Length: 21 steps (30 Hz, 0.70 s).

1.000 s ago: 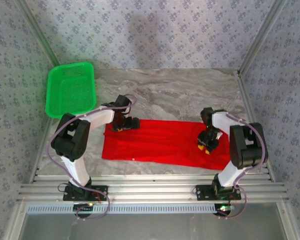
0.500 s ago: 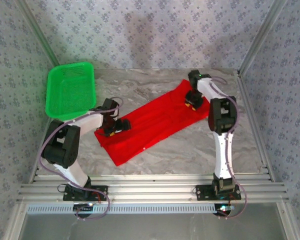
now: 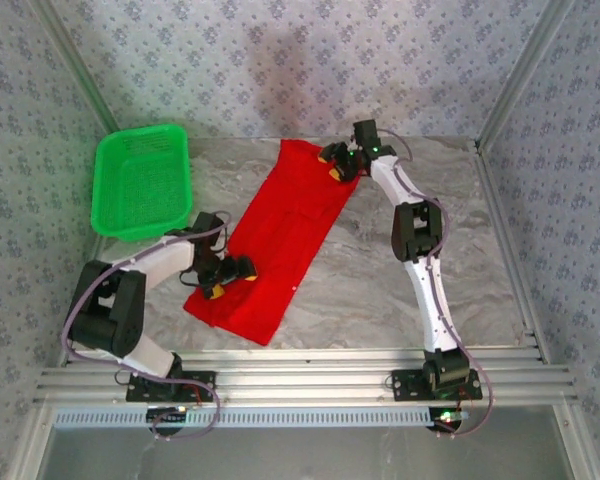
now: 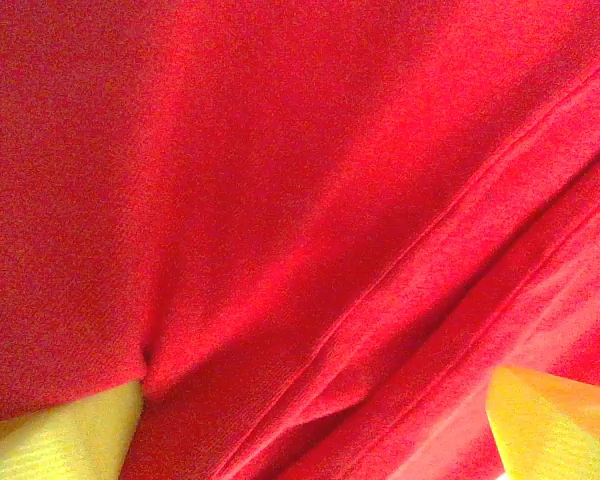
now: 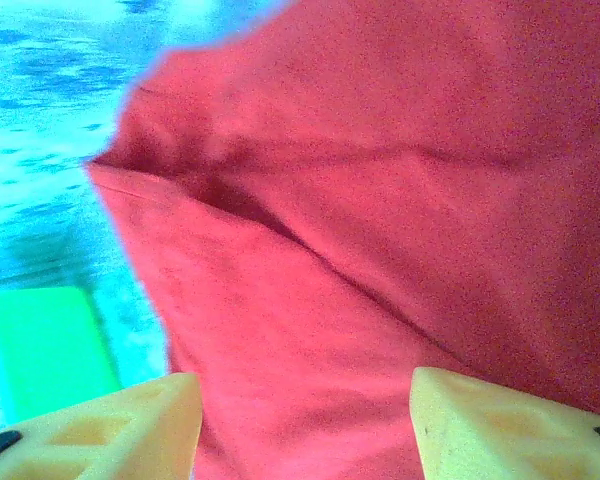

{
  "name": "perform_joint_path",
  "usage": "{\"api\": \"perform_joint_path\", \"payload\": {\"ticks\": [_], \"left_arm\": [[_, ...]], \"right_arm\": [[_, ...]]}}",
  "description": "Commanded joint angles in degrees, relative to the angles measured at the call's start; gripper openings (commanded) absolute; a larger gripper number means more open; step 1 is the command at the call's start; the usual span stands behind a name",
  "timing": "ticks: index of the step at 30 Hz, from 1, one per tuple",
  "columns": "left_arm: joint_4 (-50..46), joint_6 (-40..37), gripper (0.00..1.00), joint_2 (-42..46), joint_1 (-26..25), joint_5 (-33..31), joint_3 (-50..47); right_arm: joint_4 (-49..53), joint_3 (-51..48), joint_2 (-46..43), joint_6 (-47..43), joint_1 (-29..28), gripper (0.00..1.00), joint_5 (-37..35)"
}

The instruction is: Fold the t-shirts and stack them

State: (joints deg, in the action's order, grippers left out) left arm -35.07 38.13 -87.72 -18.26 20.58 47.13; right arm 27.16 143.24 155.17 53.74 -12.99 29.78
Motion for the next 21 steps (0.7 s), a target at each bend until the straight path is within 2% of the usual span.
{"api": "perform_joint_path", "payload": {"ticks": [1,7,13,18,21], "left_arm": [[-8.59,2.54,0.91,4.61,-0.11,4.15,0.02],[-12.88,1.29,0.93,10.95,0.12,2.85,10.08],[-15.17,-3.83,0.93,4.69,1.57,-2.15,18.26],[-12.8,-7.27,0.92,-3.29,2.09,-5.69,21.64],[-11.62,-9.54,0.92,-7.24,2.09,-7.59,22.61]], "right_arm": [[-1.96,2.07,-8.86,-3.29,0.68,0.63,5.95],[8.63,-14.74,-29.07,-13.54,1.13,0.66,3.0],[11.81,-37.57,-45.53,-15.62,-1.11,0.67,-3.38],[6.32,-54.39,-50.88,-12.04,-4.78,0.66,-6.16],[3.19,-58.06,-49.76,-8.83,-7.86,0.65,-9.65]]}}
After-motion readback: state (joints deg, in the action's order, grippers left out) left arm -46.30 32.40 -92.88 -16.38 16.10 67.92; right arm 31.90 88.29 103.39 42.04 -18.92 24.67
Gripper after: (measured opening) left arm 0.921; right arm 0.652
